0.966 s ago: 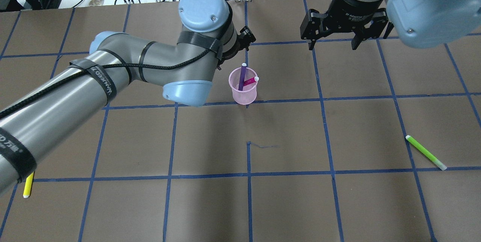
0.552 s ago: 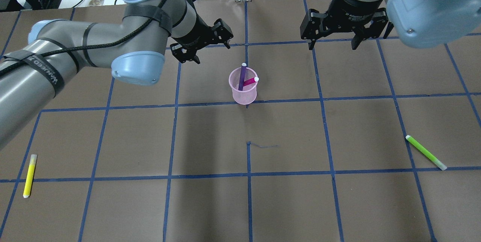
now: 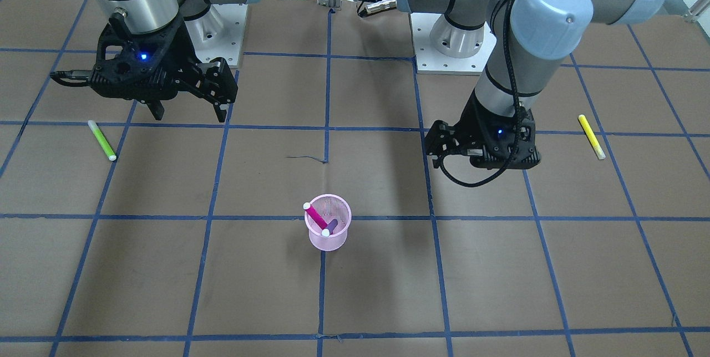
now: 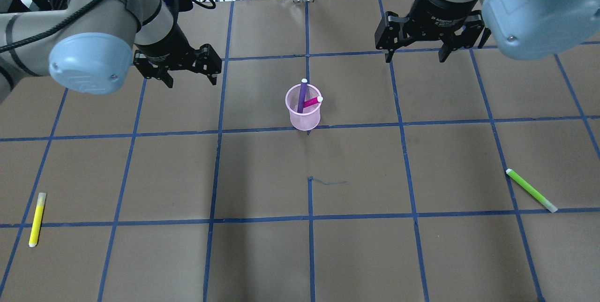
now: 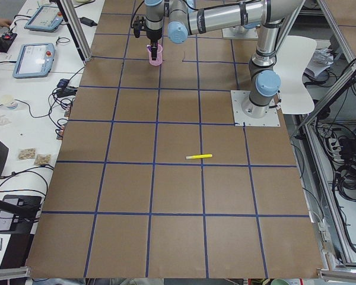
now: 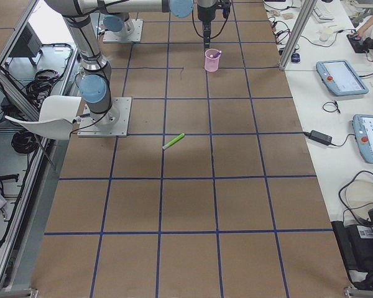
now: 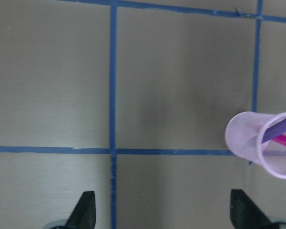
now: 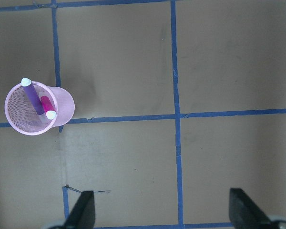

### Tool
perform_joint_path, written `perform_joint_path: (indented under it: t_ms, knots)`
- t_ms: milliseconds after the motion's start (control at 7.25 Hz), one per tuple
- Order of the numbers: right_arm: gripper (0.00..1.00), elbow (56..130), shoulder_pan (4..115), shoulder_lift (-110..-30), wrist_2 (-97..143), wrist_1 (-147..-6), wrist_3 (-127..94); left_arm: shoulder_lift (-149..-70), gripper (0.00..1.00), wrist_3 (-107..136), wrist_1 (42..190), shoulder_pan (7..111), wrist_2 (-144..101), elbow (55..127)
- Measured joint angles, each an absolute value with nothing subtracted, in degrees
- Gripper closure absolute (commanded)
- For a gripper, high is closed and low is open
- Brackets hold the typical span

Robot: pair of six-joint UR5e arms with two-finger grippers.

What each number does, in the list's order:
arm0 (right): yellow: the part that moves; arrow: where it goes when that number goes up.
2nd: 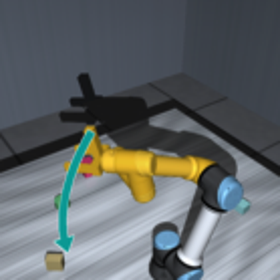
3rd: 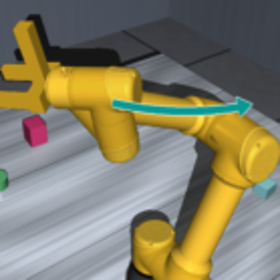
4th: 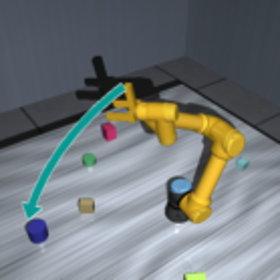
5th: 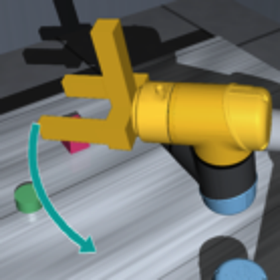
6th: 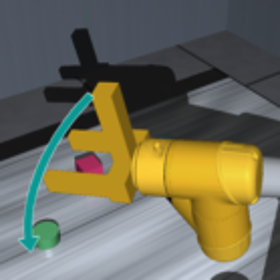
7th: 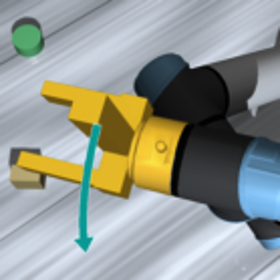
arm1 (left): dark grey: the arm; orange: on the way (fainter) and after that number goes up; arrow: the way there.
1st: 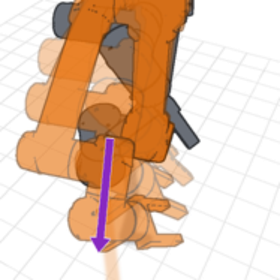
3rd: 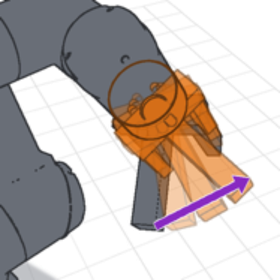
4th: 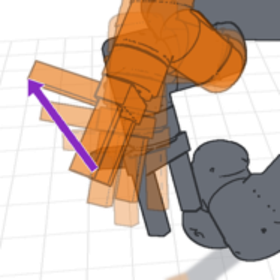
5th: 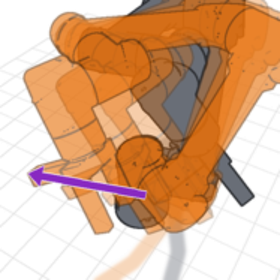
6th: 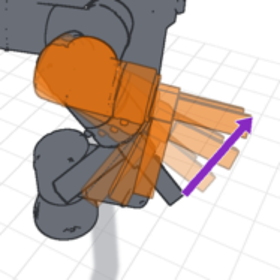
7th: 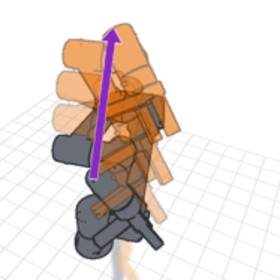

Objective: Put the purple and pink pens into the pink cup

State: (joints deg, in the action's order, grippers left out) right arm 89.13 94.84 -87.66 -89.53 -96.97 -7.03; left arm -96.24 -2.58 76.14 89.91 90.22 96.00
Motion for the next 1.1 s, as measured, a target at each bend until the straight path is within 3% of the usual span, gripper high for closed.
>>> perform_joint_path:
  t_ms: [1103]
  knots:
    - [0.00,88.8,94.6,-87.7,-87.4,-96.6,-7.0,-88.3,0.00,-6.8,84.3,86.1,91.0,96.9]
